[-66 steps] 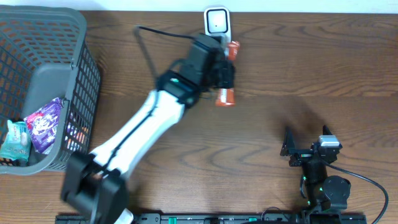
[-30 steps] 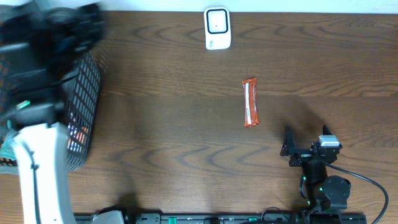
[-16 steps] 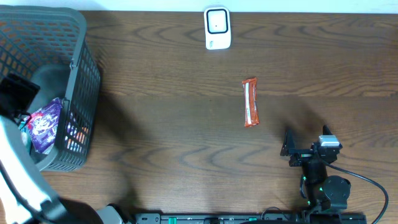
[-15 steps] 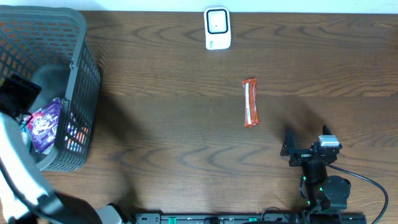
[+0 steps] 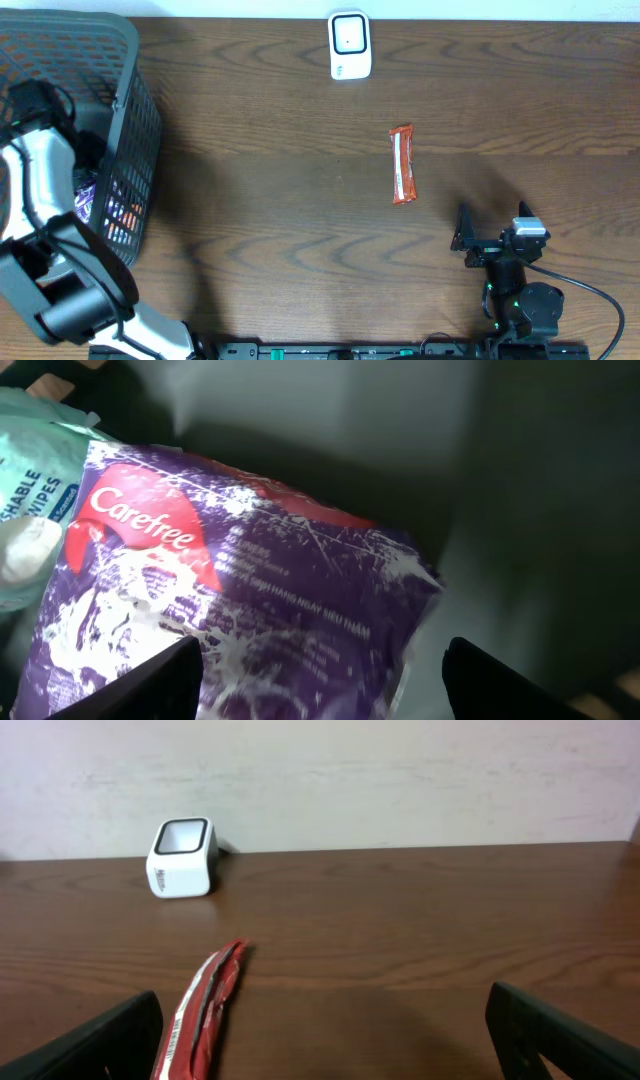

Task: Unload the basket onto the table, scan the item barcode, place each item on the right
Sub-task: 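Reach the left gripper into the basket and grasp the purple Carefree pack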

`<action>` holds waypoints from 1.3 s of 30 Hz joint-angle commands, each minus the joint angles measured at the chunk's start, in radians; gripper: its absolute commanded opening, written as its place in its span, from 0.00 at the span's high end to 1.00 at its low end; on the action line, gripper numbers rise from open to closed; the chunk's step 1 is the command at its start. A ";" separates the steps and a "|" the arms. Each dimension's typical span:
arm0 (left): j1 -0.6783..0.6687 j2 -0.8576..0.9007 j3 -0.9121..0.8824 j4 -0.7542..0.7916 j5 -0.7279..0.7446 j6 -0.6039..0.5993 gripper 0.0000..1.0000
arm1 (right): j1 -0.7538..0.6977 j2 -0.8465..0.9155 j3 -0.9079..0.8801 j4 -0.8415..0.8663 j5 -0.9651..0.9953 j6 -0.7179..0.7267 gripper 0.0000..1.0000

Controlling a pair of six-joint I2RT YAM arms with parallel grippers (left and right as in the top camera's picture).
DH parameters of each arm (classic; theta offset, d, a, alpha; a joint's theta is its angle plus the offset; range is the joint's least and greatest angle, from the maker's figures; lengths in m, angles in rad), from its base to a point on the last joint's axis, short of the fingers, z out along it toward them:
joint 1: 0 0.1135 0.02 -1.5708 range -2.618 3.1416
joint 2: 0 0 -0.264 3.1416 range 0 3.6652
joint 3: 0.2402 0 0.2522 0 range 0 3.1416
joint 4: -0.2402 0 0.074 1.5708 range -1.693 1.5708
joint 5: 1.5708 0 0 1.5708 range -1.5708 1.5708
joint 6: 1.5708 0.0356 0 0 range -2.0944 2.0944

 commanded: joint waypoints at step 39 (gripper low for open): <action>-0.354 -0.732 0.144 0.182 0.730 -0.103 0.93 | -0.004 -0.006 -0.001 -0.003 0.001 -0.015 0.01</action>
